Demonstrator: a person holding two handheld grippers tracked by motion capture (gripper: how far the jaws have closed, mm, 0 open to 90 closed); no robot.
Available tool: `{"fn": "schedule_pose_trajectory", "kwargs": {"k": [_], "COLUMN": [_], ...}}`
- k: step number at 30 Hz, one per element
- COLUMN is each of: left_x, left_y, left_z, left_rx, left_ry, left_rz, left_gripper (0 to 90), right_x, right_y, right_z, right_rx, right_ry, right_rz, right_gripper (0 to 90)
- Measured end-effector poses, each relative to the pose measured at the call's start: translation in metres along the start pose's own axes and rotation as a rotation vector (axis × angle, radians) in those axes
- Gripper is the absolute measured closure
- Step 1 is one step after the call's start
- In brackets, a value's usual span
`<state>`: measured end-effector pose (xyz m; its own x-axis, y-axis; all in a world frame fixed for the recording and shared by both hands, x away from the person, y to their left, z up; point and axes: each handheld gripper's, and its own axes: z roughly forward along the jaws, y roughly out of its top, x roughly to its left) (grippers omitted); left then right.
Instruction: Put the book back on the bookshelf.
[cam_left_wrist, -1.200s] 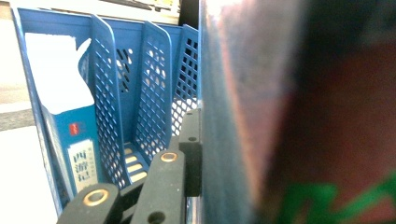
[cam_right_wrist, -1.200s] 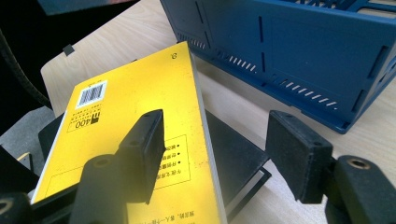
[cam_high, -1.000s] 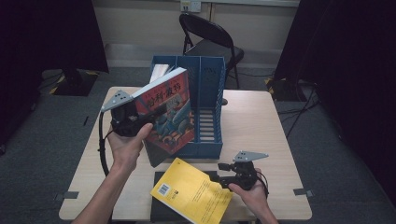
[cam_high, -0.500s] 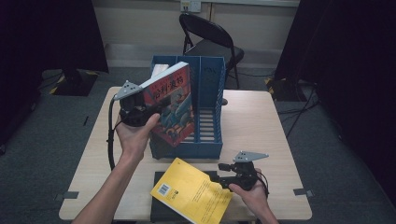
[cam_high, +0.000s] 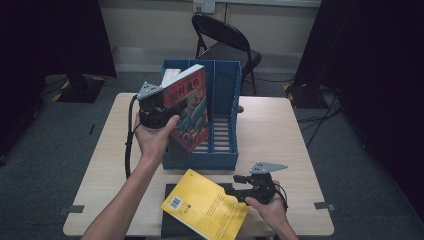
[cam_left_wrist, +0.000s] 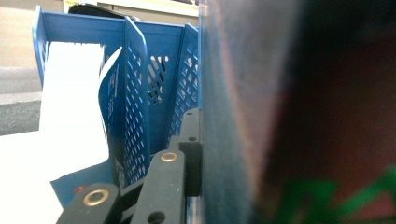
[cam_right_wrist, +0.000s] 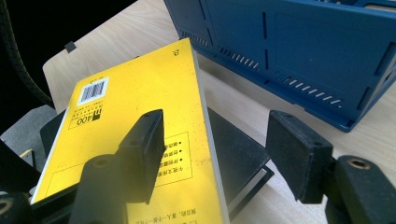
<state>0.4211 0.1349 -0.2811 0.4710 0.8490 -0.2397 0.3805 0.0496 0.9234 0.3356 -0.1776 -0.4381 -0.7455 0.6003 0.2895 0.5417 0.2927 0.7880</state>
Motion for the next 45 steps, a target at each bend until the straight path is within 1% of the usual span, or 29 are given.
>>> {"fn": "schedule_pose_trajectory", "kwargs": {"k": [2, 3, 5, 6, 9, 10, 13, 15, 17, 19, 20, 22, 23, 24, 25, 26, 29, 30, 31, 32, 34, 37, 38, 39, 40, 41, 45], "left_x": [0.000, -0.002, -0.004, -0.005, -0.006, -0.006, -0.008, -0.011, -0.012, -0.012, -0.013, -0.013, -0.013, -0.013, -0.013, -0.012, -0.010, -0.010, -0.010, -0.011, -0.012, -0.012, -0.013, -0.013, -0.013, -0.013, -0.012], "left_y": [-0.001, -0.001, -0.001, -0.002, -0.002, -0.001, -0.001, 0.000, 0.002, 0.002, 0.003, 0.003, 0.004, 0.004, 0.005, 0.006, 0.006, 0.005, 0.005, 0.003, 0.002, 0.001, 0.001, 0.001, -0.001, -0.001, -0.004], "left_z": [0.005, 0.007, 0.010, 0.012, 0.018, 0.019, 0.023, 0.025, 0.029, 0.032, 0.034, 0.036, 0.037, 0.038, 0.039, 0.041, 0.044, 0.047, 0.047, 0.049, 0.050, 0.055, 0.058, 0.058, 0.063, 0.063, 0.072], "left_rx": [0.007, 0.011, 0.016, 0.016, 0.019, 0.019, 0.015, 0.007, 0.015, 0.012, 0.010, 0.015, 0.015, 0.012, 0.014, -0.001, -0.015, -0.034, -0.034, -0.047, -0.055, -0.053, -0.050, -0.050, -0.047, -0.047, -0.046], "left_ry": [0.007, 0.019, 0.025, 0.031, 0.036, 0.032, 0.038, 0.052, 0.064, 0.070, 0.081, 0.086, 0.088, 0.103, 0.106, 0.110, 0.111, 0.127, 0.127, 0.136, 0.136, 0.138, 0.143, 0.143, 0.156, 0.156, 0.169], "left_rz": [0.002, 0.012, 0.026, 0.039, 0.021, 0.008, 0.017, 0.025, 0.018, 0.007, 0.010, 0.014, 0.011, 0.008, 0.005, 0.000, -0.008, -0.017, -0.017, -0.010, -0.003, -0.004, 0.008, 0.008, 0.012, 0.012, 0.005], "left_gripper": [74.5, 74.5, 74.5, 74.5, 74.5, 74.5, 74.5, 74.5, 74.5, 74.5, 74.5, 74.5, 74.5, 74.5, 74.5, 74.5, 74.5, 74.5, 74.5, 74.5, 74.5, 74.5, 74.5, 74.5, 74.5, 74.5, 74.5], "right_x": [0.000, 0.000, -0.001, -0.001, 0.000, 0.000, 0.000, 0.000, 0.000, 0.000, 0.000, 0.000, 0.000, 0.000, 0.000, 0.000, 0.000, 0.001, 0.001, 0.001, 0.001, 0.001, 0.001, 0.001, 0.001, 0.001, 0.001], "right_y": [0.000, 0.000, 0.000, 0.000, 0.000, 0.000, 0.000, 0.000, 0.000, 0.000, 0.000, 0.000, 0.000, 0.000, 0.000, -0.001, -0.001, -0.001, -0.001, -0.001, -0.001, -0.001, -0.002, -0.002, -0.001, -0.001, -0.001], "right_z": [0.000, 0.000, 0.000, 0.000, 0.001, 0.000, 0.000, 0.000, -0.001, -0.001, -0.001, -0.002, -0.002, -0.002, -0.002, -0.001, -0.001, -0.001, -0.001, -0.001, -0.001, 0.001, 0.001, 0.001, 0.001, 0.001, 0.000], "right_rx": [-0.001, -0.002, 0.001, 0.002, 0.004, 0.004, 0.003, 0.003, 0.003, 0.003, 0.001, 0.000, 0.000, 0.000, 0.000, 0.003, 0.003, 0.004, 0.004, 0.007, 0.006, 0.013, 0.014, 0.014, 0.013, 0.013, 0.012], "right_ry": [0.002, 0.002, 0.003, 0.003, 0.006, 0.006, 0.008, 0.010, 0.011, 0.013, 0.014, 0.016, 0.016, 0.016, 0.016, 0.018, 0.019, 0.021, 0.021, 0.022, 0.024, 0.025, 0.027, 0.027, 0.027, 0.027, 0.029], "right_rz": [0.000, 0.000, 0.001, 0.001, -0.002, -0.002, -0.003, -0.004, -0.005, -0.004, -0.005, -0.008, -0.008, -0.008, -0.008, -0.006, -0.009, -0.011, -0.011, -0.011, -0.012, -0.010, -0.011, -0.011, -0.012, -0.012, -0.012], "right_gripper": [37.2, 37.1, 37.2, 37.2, 37.2, 37.2, 37.2, 37.3, 37.3, 37.3, 37.3, 37.3, 37.3, 37.3, 37.3, 37.3, 37.3, 37.3, 37.3, 37.2, 37.3, 37.2, 37.2, 37.2, 37.2, 37.2, 37.2]}}
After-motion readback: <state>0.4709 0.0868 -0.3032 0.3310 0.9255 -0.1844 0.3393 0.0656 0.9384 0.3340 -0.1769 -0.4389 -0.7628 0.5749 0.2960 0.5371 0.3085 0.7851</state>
